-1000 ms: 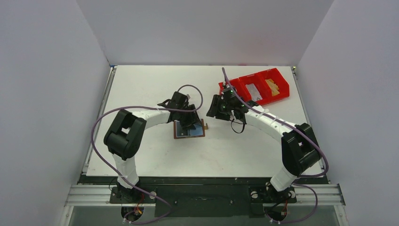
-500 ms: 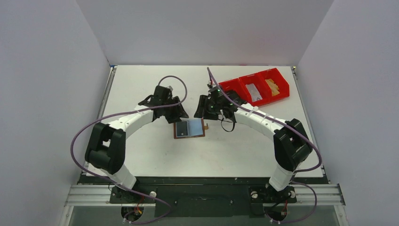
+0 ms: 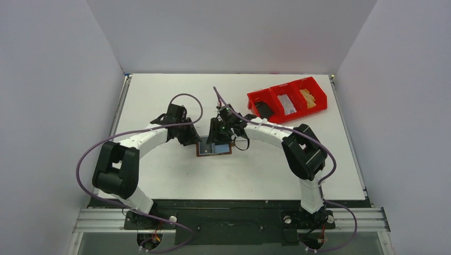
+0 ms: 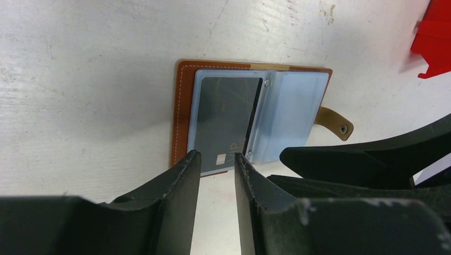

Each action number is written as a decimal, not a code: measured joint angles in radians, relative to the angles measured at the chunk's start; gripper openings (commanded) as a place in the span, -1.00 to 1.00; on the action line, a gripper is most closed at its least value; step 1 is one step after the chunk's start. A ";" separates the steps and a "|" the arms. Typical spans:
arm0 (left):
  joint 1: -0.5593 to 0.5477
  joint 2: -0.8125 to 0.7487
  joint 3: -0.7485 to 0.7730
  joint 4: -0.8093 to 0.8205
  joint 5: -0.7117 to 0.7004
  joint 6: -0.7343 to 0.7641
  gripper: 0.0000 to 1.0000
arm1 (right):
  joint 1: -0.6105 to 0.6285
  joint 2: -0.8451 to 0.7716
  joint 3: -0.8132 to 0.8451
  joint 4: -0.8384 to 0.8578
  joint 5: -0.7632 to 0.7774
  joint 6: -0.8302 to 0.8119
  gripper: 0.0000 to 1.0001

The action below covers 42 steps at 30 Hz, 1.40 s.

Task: Take the credit cards out of the card holder
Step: Remove the credit card from the card holder.

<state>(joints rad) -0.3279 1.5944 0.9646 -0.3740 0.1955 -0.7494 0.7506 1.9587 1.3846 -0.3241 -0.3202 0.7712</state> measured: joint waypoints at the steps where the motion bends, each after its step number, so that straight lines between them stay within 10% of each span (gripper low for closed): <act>1: 0.000 0.006 -0.002 0.006 -0.002 -0.002 -0.49 | 0.000 0.013 0.006 0.001 -0.001 0.000 -0.20; 20: -0.003 0.110 -0.021 0.080 -0.008 -0.031 -0.99 | -0.016 0.100 0.026 0.027 -0.003 0.005 -0.29; 42: -0.025 0.132 -0.022 0.111 -0.010 -0.052 -1.00 | -0.058 0.128 -0.001 0.126 -0.062 0.061 -0.47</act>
<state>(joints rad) -0.3531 1.7264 0.9424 -0.2630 0.1860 -0.8013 0.6926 2.0869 1.3834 -0.1982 -0.3824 0.8326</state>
